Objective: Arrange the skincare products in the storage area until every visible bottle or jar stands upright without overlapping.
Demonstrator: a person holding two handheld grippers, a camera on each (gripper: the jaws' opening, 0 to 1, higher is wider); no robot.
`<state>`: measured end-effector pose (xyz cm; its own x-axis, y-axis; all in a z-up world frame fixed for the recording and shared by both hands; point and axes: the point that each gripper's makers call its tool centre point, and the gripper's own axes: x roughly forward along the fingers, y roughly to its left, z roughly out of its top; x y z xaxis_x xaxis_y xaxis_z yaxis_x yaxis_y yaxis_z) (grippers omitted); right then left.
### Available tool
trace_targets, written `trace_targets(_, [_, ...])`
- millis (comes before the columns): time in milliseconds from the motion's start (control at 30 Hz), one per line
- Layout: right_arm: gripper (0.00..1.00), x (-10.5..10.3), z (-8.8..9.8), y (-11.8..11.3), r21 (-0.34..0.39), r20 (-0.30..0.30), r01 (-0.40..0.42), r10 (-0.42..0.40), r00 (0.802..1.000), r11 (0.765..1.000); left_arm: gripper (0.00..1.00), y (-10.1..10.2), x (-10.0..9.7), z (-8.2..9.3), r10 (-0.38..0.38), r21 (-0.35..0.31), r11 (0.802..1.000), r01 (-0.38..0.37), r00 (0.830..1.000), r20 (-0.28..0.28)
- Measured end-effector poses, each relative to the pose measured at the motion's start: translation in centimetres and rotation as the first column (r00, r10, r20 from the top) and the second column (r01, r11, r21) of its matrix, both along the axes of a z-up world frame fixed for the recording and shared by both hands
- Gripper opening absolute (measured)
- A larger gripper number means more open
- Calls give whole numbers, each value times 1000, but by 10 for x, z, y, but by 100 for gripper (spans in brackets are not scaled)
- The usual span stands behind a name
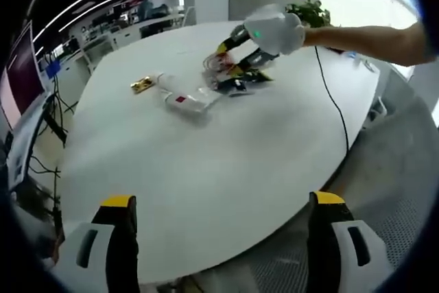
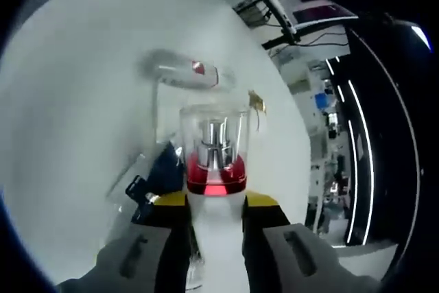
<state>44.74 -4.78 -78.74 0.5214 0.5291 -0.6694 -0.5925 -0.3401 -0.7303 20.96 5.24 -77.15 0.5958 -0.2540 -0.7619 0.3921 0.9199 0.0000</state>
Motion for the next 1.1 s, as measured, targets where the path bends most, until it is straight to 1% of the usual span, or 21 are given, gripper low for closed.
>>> trace_targets(100, [26, -7, 4, -1, 2, 4, -4, 4, 1000, 1000, 97, 0, -1, -1, -5, 6, 1000, 5, 1000, -2])
trace_targets(333, [26, -17, 19, -5, 56, -11, 12, -12, 1000, 998, 97, -2, -1, -1, -13, 5, 1000, 13, 1000, -3])
trace_targets(500, [26, -28, 25, -5, 68, 5, -5, 5, 1000, 998, 97, -2, -2, -2, -19, 10, 1000, 19, 1000, -8])
trace_targets(767, [26, -45, 40, -2, 142, -24, -4, 7, 1000, 990, 97, -2, -2, -2, -18, 12, 1000, 19, 1000, -9])
trace_targets(867, [26, -51, 46, -1, 193, -60, 14, -3, 998, 981, 97, -3, -2, -2, -22, 13, 1000, 22, 1000, -9])
trace_targets(1033, [26, -66, 55, -1, 237, -85, 17, 3, 996, 971, 97, -3, -3, -3, -29, 15, 999, 29, 1000, -12])
trace_targets(1067, [26, -68, 57, -1, 251, -98, 24, 1, 995, 968, 97, -3, -3, -3, -30, 14, 999, 30, 999, -13])
trace_targets(1100, [26, -72, 59, -1, 281, -127, 44, -9, 992, 959, 97, -4, -3, -3, -32, 13, 999, 32, 999, -14])
